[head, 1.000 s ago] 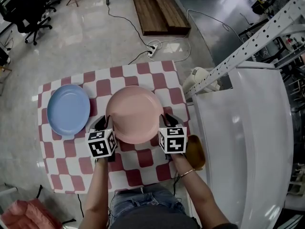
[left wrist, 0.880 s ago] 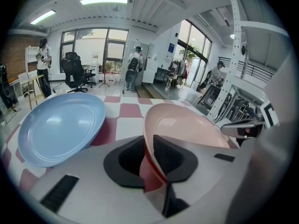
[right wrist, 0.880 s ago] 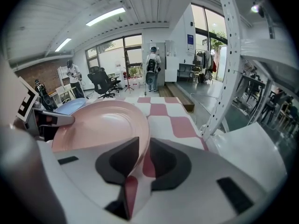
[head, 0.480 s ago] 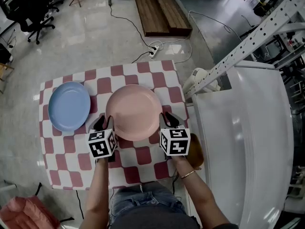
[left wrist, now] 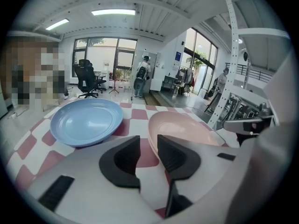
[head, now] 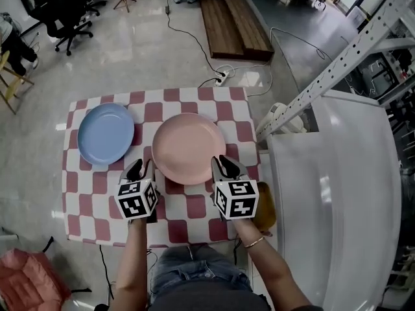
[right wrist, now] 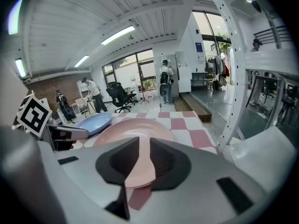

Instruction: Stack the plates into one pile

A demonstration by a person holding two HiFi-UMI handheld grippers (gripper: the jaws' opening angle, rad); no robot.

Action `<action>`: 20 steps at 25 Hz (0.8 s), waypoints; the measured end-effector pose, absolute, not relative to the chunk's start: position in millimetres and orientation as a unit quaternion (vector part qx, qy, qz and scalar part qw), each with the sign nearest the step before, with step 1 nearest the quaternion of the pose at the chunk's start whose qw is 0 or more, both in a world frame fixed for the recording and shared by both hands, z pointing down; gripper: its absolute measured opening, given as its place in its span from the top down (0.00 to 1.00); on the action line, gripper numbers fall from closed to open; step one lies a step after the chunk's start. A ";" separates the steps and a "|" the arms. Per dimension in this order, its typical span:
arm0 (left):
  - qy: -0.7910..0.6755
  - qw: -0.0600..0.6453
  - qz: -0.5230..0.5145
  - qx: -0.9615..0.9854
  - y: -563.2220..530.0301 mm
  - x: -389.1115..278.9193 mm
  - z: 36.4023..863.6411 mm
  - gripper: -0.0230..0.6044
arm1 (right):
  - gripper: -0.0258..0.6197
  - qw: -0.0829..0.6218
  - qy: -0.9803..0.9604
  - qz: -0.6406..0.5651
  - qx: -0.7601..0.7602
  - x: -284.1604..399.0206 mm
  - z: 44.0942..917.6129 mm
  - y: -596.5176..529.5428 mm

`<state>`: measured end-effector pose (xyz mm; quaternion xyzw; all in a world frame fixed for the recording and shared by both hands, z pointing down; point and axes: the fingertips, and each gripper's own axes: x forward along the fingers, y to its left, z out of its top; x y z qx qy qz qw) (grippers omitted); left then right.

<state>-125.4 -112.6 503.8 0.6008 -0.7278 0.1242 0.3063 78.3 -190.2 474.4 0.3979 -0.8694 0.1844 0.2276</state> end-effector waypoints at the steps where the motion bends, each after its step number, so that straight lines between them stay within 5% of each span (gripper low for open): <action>1: -0.732 0.305 0.120 0.597 -107.1 -126.8 500.8 0.77 | 0.84 0.224 -0.874 0.184 0.390 74.5 471.6 -185.7; 20: -0.802 0.294 0.066 0.515 -20.3 -251.1 479.8 0.77 | 0.85 0.189 -0.928 0.198 0.254 -60.5 455.4 -108.1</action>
